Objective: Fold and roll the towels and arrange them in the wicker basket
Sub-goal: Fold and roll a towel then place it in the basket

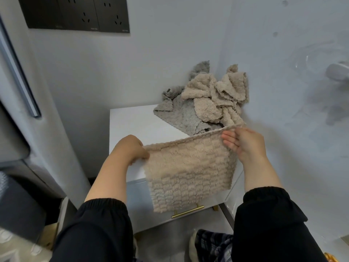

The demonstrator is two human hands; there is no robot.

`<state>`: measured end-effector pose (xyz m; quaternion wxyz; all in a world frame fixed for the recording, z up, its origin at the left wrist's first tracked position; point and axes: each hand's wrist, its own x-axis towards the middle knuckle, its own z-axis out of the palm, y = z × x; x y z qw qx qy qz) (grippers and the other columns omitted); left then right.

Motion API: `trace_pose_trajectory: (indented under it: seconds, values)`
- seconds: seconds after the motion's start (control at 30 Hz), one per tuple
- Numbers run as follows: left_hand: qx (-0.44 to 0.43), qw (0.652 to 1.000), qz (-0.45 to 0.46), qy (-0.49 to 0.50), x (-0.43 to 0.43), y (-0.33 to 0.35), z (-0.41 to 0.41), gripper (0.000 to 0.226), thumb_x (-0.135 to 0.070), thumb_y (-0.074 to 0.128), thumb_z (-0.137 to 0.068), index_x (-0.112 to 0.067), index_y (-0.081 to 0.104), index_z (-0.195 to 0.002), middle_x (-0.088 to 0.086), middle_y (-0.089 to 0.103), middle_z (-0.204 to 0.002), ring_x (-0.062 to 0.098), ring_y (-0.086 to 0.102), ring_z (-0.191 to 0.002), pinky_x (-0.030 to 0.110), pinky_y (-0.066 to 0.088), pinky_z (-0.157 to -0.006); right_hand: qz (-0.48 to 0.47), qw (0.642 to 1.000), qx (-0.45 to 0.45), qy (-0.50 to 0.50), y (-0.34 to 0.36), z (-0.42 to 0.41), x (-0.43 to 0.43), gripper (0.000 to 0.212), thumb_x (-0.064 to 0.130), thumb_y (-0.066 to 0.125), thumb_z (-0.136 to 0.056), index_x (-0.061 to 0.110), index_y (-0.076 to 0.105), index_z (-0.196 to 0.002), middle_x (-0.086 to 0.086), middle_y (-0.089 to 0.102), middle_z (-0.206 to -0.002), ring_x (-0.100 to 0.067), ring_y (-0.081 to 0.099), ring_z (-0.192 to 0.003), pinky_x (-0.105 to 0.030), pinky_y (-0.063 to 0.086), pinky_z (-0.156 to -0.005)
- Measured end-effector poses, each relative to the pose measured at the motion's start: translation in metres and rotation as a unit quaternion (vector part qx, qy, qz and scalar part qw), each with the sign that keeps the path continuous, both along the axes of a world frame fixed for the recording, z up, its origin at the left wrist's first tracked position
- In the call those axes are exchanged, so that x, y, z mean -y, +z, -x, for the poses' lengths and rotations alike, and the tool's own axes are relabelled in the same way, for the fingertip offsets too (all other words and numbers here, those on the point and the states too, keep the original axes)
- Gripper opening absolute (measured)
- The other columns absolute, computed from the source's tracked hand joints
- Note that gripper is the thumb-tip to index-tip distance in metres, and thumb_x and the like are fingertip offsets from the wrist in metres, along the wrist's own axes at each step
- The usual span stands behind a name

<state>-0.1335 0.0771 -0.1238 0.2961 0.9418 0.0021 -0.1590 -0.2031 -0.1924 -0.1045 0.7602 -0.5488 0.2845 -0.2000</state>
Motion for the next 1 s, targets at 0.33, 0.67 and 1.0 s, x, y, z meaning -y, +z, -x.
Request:
trace_pose_trajectory:
  seconds: [0.33,0.67,1.0]
  values:
    - [0.005,0.838,0.511,0.193,0.009,-0.004,-0.005,0.014,-0.009,0.052,-0.095,-0.007,0.065,-0.101,0.011,0.071,-0.104,0.014,0.069,-0.087,0.023,0.054,-0.076,-0.042,0.999,0.017,0.019,0.005,-0.011,-0.006,0.023,0.027,0.04,-0.098,0.009,0.053,-0.091,-0.017,0.071,-0.087,-0.025,0.069,-0.085,-0.032,0.053,-0.077]
    - [0.064,0.739,0.644,0.186,0.016,0.009,-0.015,0.023,-0.025,0.049,-0.098,-0.017,0.068,-0.089,-0.002,0.07,-0.095,0.005,0.066,-0.087,0.022,0.045,-0.08,-0.033,0.991,0.129,0.032,0.003,-0.033,-0.006,0.023,0.01,0.05,-0.092,0.012,0.054,-0.07,0.003,0.071,-0.073,-0.018,0.069,-0.091,-0.02,0.049,-0.07]
    - [-0.009,0.845,0.481,0.235,0.004,-0.01,-0.01,0.018,0.002,0.053,-0.091,-0.009,0.065,-0.083,0.009,0.06,-0.09,0.018,0.06,-0.075,0.022,0.057,-0.054,0.142,0.976,-0.132,0.101,-0.005,0.0,0.01,0.023,-0.007,0.047,-0.09,0.011,0.06,-0.082,-0.014,0.062,-0.106,-0.016,0.067,-0.058,-0.029,0.048,-0.057]
